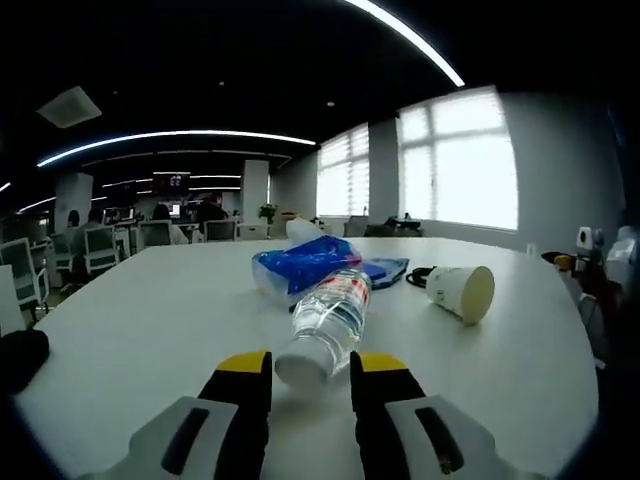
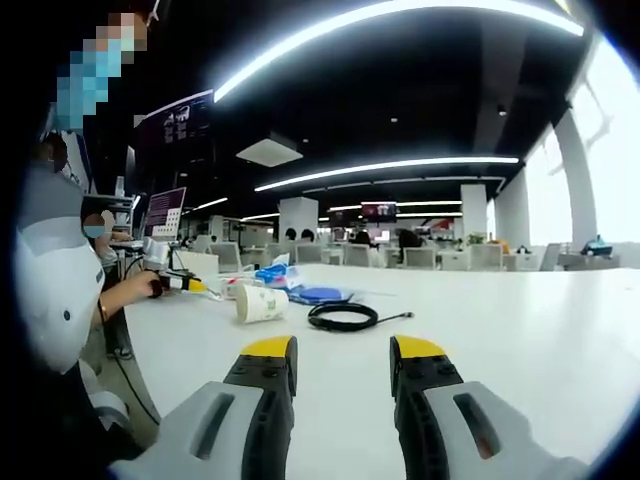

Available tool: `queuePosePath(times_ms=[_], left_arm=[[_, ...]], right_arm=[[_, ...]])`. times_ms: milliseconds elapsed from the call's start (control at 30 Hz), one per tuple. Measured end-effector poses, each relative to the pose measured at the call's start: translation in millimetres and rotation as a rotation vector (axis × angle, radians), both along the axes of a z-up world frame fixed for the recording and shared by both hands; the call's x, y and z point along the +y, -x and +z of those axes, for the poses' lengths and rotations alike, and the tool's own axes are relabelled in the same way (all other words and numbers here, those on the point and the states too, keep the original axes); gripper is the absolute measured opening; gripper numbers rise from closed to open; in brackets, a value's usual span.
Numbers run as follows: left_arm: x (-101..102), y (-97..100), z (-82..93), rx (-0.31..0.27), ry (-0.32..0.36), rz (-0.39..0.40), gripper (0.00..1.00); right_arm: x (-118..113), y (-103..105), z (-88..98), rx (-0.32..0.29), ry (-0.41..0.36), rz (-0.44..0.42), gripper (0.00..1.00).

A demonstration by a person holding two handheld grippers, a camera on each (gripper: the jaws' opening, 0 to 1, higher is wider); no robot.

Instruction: Arrange the tabletop items into an orderly group along one side of the table until the central work area is clear of visible clutter.

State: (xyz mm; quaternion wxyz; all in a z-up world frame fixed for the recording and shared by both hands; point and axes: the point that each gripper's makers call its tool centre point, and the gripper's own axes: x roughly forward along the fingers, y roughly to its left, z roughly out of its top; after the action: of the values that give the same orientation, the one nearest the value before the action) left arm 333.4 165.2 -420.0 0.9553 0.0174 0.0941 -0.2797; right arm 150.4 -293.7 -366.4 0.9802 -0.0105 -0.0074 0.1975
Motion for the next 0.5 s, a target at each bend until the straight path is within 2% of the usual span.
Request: queuePosePath(times_ms=[167, 500], left_arm=[[1.4, -1.5, -5.1, 0.015, -0.019, 0.008, 0.29], [3.4, -3.4, -15.5, 0.042, -0.07, 0.014, 0.19]], right_arm=[[-1.8, -0.7, -0.8, 0.004, -0.005, 0.0, 0.35], [3.6, -3.6, -0.3, 0.008, -0.013, 0.022, 0.35]])
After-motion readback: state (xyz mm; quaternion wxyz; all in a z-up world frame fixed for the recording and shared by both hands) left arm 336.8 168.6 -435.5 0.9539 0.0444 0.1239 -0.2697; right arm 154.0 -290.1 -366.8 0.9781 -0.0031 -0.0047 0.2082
